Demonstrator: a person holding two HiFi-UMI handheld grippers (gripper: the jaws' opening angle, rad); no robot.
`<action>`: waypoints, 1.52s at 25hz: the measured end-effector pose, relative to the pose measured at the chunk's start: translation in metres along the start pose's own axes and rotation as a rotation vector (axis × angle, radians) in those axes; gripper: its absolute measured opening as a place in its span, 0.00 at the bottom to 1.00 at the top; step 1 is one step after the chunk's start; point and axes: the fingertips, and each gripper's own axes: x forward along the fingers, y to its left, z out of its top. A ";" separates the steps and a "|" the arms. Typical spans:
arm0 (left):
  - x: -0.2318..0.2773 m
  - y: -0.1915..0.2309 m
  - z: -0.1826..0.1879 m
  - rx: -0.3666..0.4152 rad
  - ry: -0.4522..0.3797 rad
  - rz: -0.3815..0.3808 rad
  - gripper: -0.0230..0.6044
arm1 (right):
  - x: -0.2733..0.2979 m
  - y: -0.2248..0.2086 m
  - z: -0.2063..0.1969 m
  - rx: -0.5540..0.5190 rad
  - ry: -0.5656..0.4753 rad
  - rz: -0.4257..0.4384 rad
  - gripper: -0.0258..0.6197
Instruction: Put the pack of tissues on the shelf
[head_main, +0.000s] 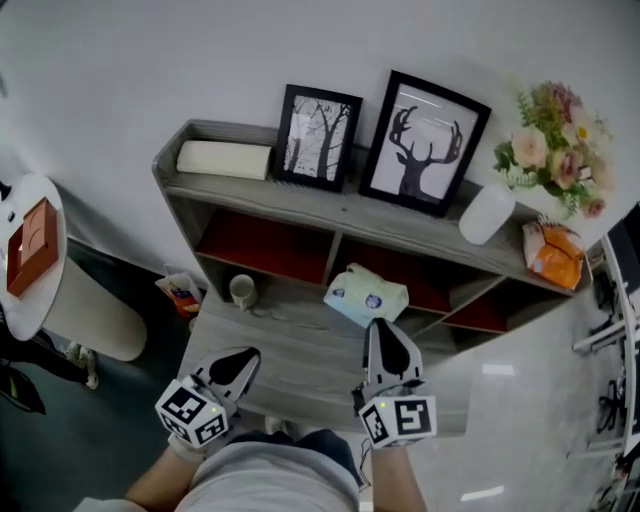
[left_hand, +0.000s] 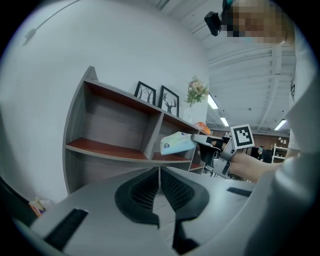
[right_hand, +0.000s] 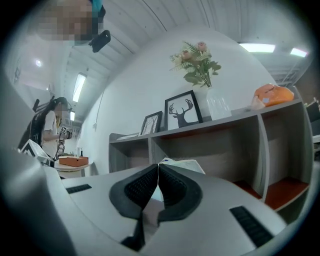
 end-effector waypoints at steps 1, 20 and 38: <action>0.001 0.002 0.002 0.001 -0.001 0.002 0.08 | 0.006 -0.001 0.003 -0.006 -0.007 0.003 0.07; 0.016 0.009 0.007 -0.041 -0.032 0.201 0.08 | 0.063 -0.053 -0.026 0.014 0.065 0.123 0.07; 0.017 -0.006 -0.007 -0.061 -0.010 0.284 0.08 | 0.078 -0.096 -0.079 -0.019 0.201 0.042 0.08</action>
